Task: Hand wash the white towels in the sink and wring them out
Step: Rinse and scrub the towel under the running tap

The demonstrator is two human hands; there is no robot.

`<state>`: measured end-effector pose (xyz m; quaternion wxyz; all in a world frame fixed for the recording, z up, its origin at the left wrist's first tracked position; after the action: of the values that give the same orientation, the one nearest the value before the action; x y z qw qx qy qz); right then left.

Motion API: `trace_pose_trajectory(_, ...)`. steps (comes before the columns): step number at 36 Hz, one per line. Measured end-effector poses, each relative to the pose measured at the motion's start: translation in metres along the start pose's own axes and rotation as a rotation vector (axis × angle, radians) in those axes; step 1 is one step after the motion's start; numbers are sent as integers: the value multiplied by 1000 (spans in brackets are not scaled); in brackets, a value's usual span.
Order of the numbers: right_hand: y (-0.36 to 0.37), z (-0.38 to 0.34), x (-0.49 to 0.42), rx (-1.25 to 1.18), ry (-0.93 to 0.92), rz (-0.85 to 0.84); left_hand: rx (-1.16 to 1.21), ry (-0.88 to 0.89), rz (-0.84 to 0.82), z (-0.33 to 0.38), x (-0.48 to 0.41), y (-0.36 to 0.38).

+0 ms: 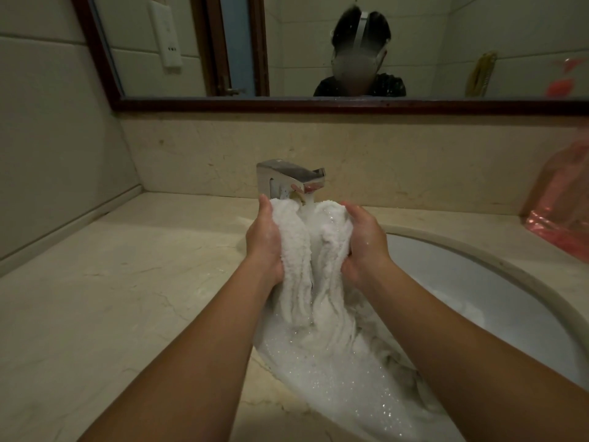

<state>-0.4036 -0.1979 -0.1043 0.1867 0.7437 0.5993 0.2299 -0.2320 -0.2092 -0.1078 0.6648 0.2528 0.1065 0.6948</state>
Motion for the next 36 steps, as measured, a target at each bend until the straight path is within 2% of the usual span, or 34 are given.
trace_pose_trajectory(9, 1, -8, 6, 60, -62, 7, -18, 22, -26, 4, 3, 5)
trace_pose_trajectory(16, 12, -11, 15, 250, -76, -62, -236, 218, 16, 25, 15, 11)
trace_pose_trajectory(20, 23, -9, 18, 471, -132, -57, -361, 309, -10, 32, 25, 21)
trace_pose_trajectory(23, 35, 4, 21, 613, -90, -84, -374, 322, -50, 30, 29, 28)
trace_pose_trajectory(26, 37, 22, 21, 577, 26, -154, -395, 334, -63, 31, 34, 32)
trace_pose_trajectory(28, 34, 35, 24, 555, 118, -208, -509, 376, -49, 33, 39, 37)
trace_pose_trajectory(30, 36, 41, 25, 592, 117, -261, -633, 417, -19, 33, 42, 40)
trace_pose_trajectory(32, 36, 35, 26, 632, 31, -208, -705, 436, 3, 31, 43, 43)
trace_pose_trajectory(36, 26, 11, 21, 651, -118, 32, -743, 464, 20, 29, 42, 46)
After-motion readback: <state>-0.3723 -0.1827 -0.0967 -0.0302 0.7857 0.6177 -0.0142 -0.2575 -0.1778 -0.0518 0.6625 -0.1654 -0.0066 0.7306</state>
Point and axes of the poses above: each hand's wrist, its own x-axis away from the middle knuckle, its own y-axis out of the palm, z = x × y, the point moved 10 cm from there along -x, towards the middle knuckle, and after that the axes turned 5 degrees about -z, right-handed, at the moved point
